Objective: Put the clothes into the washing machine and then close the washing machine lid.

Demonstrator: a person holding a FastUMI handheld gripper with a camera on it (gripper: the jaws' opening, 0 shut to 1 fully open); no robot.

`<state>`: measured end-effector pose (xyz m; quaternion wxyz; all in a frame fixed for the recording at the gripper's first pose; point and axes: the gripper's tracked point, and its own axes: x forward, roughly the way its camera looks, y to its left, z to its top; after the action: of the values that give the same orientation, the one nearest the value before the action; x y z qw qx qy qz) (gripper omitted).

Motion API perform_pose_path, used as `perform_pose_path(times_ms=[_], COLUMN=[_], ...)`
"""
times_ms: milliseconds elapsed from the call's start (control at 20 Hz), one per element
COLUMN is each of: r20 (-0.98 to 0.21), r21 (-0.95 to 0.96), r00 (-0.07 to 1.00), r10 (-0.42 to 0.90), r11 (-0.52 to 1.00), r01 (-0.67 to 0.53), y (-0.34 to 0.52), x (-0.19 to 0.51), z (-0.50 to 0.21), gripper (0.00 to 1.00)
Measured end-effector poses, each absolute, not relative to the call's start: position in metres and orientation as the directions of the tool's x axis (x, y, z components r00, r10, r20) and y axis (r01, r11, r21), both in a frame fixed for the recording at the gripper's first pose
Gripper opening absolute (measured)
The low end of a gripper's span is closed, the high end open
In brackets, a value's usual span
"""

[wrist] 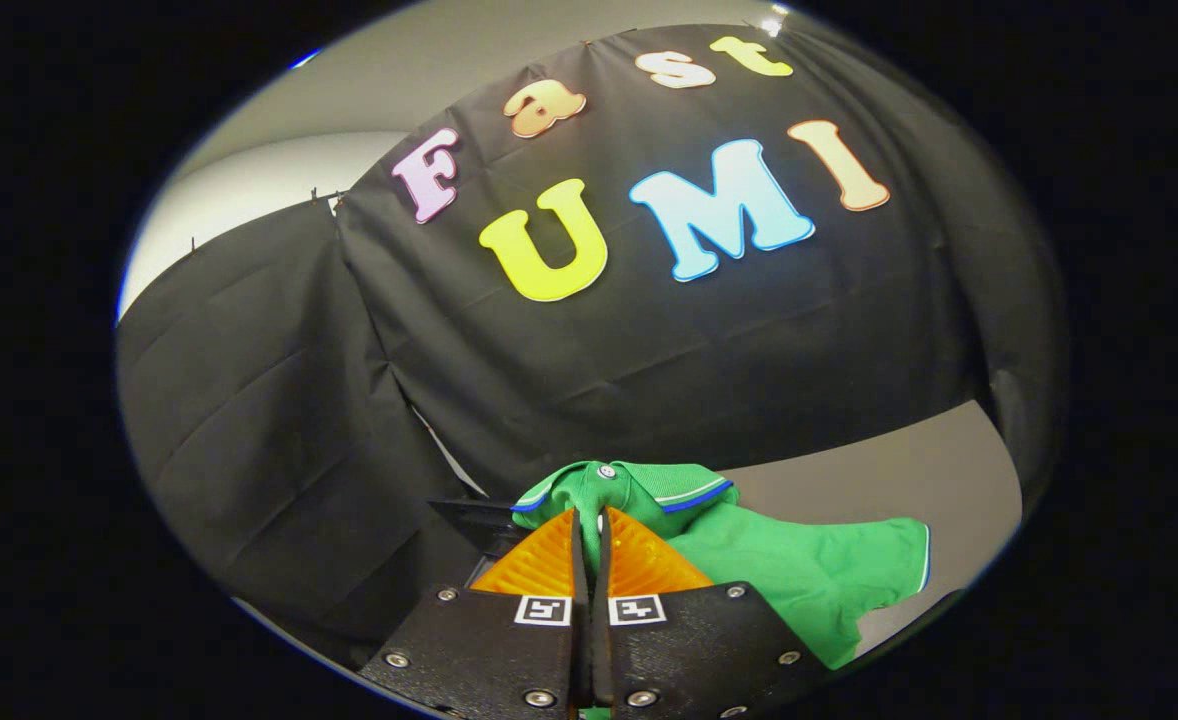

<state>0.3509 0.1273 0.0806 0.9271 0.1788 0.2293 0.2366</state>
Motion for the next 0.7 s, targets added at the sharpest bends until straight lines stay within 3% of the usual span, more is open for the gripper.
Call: perform_pose_path(times_ms=[700], r20=[-0.313], r21=[0.431], r00=[0.691], r10=[0.652], r11=[0.746], r01=[-0.509], y=[0.278], x=[0.317], z=[0.092], gripper=[0.00])
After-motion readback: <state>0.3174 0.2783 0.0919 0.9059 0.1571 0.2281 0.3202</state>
